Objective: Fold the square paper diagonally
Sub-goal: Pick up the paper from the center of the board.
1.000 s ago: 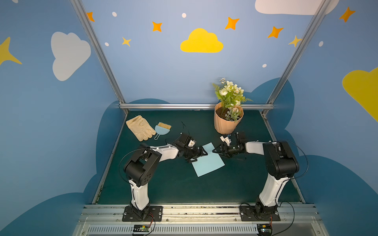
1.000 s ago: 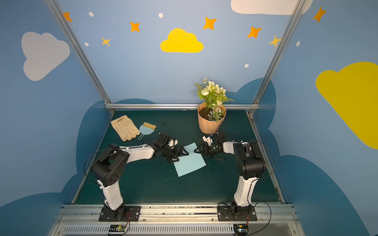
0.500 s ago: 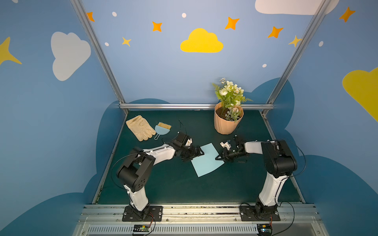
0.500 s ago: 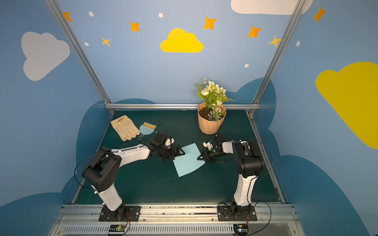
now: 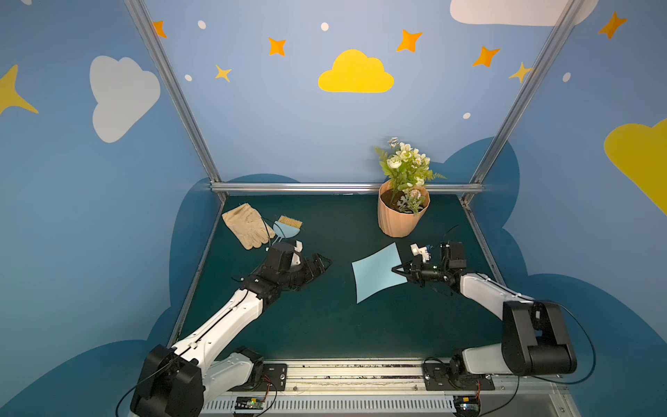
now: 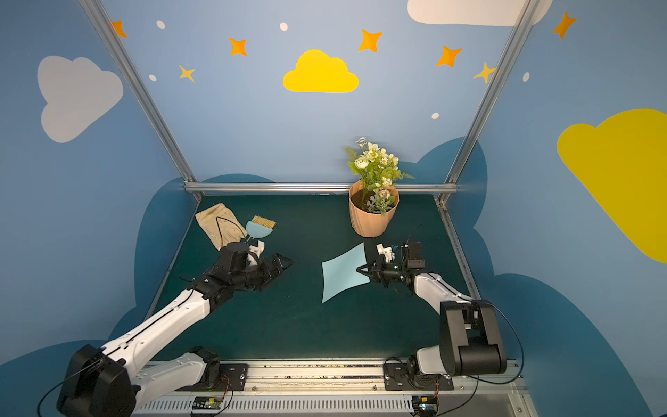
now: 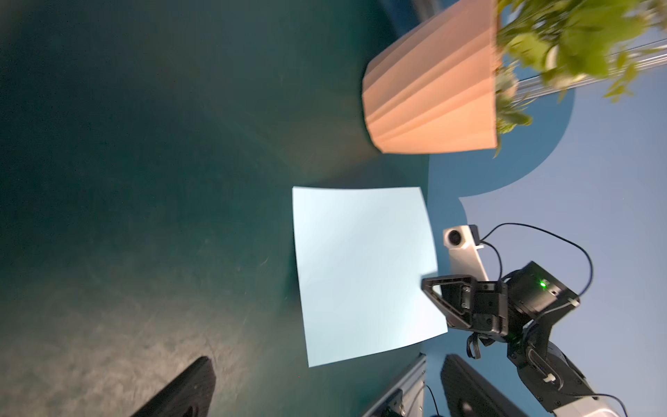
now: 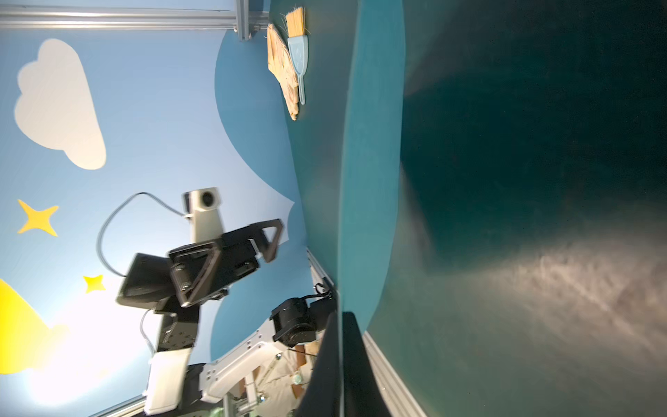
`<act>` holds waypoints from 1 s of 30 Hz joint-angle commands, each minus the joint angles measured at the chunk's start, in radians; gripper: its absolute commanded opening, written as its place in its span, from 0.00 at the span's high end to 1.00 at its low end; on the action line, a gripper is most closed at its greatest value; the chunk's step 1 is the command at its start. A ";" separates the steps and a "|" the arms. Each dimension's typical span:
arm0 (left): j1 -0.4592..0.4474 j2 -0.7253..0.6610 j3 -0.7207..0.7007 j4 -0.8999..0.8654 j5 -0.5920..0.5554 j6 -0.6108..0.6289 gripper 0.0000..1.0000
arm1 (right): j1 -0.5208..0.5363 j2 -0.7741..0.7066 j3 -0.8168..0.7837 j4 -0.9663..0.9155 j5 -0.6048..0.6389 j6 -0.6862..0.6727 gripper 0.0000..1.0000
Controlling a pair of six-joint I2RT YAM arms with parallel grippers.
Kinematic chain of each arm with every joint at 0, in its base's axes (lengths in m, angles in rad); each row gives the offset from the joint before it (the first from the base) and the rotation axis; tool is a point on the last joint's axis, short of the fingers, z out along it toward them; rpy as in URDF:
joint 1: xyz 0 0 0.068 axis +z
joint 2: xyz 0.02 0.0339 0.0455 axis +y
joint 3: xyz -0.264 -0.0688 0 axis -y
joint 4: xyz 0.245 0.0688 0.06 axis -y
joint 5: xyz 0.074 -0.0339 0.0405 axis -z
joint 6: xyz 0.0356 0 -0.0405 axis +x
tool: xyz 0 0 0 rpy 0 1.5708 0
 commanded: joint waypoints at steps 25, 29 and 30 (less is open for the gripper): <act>-0.296 0.942 -0.045 1.363 -0.005 -0.886 0.10 | 0.005 -0.289 -0.207 -0.005 0.108 0.378 1.00; -0.298 1.002 -0.055 1.401 -0.035 -0.895 0.15 | 0.001 -0.316 -0.204 -0.063 0.124 0.347 1.00; -0.296 1.002 -0.060 1.389 -0.038 -0.891 0.15 | -0.001 -0.322 -0.203 -0.078 0.128 0.339 1.00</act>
